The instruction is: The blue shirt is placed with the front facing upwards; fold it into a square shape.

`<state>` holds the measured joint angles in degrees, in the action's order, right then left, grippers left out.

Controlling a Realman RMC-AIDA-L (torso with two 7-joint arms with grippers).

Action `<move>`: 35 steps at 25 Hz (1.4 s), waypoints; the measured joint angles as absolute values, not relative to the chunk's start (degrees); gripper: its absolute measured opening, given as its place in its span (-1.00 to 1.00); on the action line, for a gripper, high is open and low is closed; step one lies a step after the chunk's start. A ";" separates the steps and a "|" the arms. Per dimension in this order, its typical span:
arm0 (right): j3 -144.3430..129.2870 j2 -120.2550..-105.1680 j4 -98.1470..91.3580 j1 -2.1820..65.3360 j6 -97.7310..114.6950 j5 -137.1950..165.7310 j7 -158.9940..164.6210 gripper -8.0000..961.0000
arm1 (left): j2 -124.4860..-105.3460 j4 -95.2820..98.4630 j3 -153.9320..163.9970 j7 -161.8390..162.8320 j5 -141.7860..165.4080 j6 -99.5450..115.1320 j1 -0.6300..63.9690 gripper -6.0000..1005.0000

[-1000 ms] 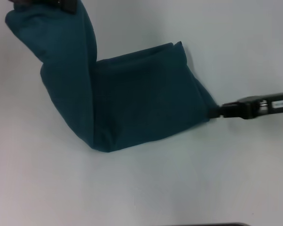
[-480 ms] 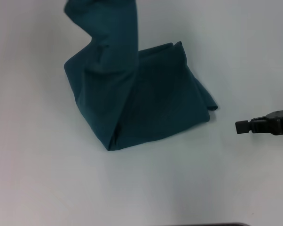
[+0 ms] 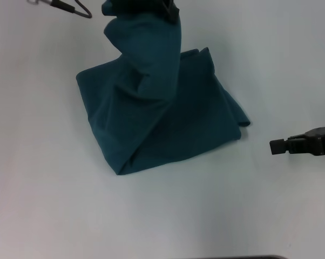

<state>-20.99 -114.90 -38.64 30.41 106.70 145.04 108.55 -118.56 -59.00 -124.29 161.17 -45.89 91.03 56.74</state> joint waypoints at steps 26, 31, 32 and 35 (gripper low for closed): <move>-22.21 -114.81 -38.69 30.64 106.79 145.11 108.83 -0.95 | -122.51 -51.33 -125.08 157.21 -54.60 80.94 58.66 -0.45; -22.25 -113.97 -38.58 31.13 106.94 144.43 110.48 -0.95 | -120.87 -56.99 -126.60 155.52 -59.70 85.28 53.86 0.17; -22.21 -113.82 -38.69 31.51 107.27 143.96 110.94 -0.95 | -120.33 -58.17 -127.73 155.10 -60.89 86.71 52.49 0.25; -21.95 -113.24 -38.73 33.38 108.94 140.99 112.64 -0.94 | -118.84 -60.15 -131.62 154.60 -64.87 90.19 47.97 0.47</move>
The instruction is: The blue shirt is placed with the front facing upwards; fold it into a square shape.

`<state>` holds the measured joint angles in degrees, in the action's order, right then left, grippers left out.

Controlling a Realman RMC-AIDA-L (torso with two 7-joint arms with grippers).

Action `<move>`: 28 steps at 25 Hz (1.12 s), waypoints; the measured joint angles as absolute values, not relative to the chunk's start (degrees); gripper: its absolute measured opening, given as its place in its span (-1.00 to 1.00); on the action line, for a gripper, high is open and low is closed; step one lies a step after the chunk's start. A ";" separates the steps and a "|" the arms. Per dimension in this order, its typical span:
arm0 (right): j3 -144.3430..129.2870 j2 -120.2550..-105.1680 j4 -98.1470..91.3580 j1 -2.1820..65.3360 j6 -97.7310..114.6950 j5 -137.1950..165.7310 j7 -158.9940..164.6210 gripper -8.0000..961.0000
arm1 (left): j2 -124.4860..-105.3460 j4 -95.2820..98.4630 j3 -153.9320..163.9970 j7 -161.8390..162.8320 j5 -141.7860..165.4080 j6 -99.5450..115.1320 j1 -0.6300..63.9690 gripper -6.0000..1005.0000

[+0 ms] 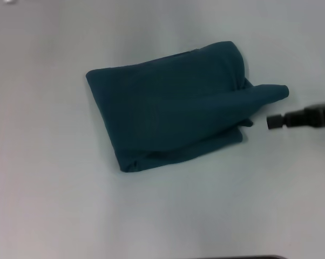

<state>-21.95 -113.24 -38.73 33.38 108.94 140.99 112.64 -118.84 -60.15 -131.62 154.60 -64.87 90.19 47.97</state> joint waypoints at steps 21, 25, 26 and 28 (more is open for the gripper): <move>-41.69 -109.52 -46.81 47.12 98.46 140.52 138.61 0.14 | -116.93 -60.47 -144.67 150.89 -75.96 102.36 29.42 0.89; -44.22 -110.00 -46.82 48.50 98.77 143.32 139.40 0.22 | -116.23 -59.91 -142.77 150.89 -73.82 104.80 29.63 0.89; -44.68 -110.15 -46.82 48.69 98.71 143.43 139.28 0.22 | -116.10 -59.85 -142.34 150.91 -72.80 105.41 29.67 0.89; -46.06 -110.33 -46.88 48.91 98.14 143.47 139.13 0.21 | -116.15 -59.84 -142.04 150.93 -71.29 106.32 29.52 0.89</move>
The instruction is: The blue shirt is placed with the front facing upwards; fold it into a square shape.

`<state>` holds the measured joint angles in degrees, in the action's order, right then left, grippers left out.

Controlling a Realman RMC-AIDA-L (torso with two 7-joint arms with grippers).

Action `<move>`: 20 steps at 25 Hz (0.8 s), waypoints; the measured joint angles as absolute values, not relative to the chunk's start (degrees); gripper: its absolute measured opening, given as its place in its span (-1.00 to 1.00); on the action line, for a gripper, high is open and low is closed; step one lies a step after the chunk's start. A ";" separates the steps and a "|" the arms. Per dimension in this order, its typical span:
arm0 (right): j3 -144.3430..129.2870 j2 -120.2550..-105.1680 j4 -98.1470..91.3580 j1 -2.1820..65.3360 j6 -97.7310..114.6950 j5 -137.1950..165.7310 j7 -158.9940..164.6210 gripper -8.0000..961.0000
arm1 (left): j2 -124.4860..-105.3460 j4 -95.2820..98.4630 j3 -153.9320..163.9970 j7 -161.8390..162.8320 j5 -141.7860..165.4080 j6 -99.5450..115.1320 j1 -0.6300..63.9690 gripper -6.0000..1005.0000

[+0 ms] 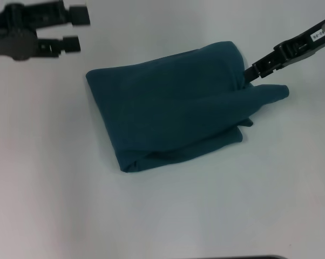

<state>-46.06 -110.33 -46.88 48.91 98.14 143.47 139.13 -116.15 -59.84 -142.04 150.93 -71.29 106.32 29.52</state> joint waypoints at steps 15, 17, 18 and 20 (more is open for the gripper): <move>-49.62 -110.23 -47.58 47.47 96.24 148.63 143.88 0.19 | -117.07 -56.52 -142.27 147.88 -70.97 106.11 28.26 0.89; -49.40 -110.10 -47.62 46.79 95.34 150.50 144.75 0.18 | -117.07 -56.32 -142.36 147.75 -70.95 105.96 28.27 0.89; -49.08 -110.03 -47.66 46.50 95.03 150.83 144.95 0.18 | -117.07 -56.29 -142.38 147.72 -70.94 105.83 28.29 0.89; -47.94 -109.87 -48.04 45.90 94.38 150.94 145.06 0.18 | -117.07 -56.28 -142.36 147.70 -70.92 105.61 28.35 0.89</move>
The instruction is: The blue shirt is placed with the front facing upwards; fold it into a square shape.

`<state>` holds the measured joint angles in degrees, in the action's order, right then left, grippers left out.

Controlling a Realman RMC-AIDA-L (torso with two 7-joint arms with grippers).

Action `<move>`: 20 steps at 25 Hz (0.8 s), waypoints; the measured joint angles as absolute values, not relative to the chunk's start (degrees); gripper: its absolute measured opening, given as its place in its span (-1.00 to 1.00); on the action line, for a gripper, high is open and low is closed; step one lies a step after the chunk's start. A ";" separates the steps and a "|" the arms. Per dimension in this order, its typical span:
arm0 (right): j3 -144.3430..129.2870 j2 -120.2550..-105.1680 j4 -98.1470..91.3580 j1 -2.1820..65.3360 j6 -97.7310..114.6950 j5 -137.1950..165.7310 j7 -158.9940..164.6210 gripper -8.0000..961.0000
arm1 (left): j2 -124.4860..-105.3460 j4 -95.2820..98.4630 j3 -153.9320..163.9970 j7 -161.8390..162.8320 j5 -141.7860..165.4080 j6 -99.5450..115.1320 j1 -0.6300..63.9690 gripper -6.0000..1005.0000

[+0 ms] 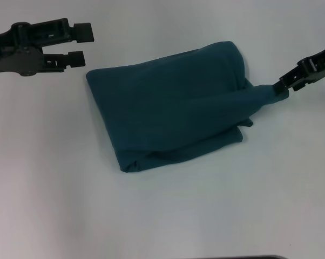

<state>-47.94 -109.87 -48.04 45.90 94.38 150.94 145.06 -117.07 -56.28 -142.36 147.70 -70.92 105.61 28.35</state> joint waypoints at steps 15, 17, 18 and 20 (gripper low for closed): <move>-46.13 -111.77 -48.39 44.74 91.83 150.99 144.71 0.15 | -117.24 -56.07 -142.16 147.65 -70.92 104.72 28.25 0.89; -46.13 -111.79 -48.38 44.73 91.83 151.03 144.85 0.15 | -117.25 -56.07 -142.09 147.65 -70.92 104.66 28.24 0.89; -46.07 -111.81 -48.37 44.73 91.86 151.00 144.88 0.15 | -117.25 -56.07 -142.09 147.65 -70.93 104.66 28.25 0.89; -45.94 -111.96 -48.29 44.73 92.06 150.88 144.90 0.14 | -117.25 -56.07 -142.10 147.65 -70.93 104.62 28.33 0.89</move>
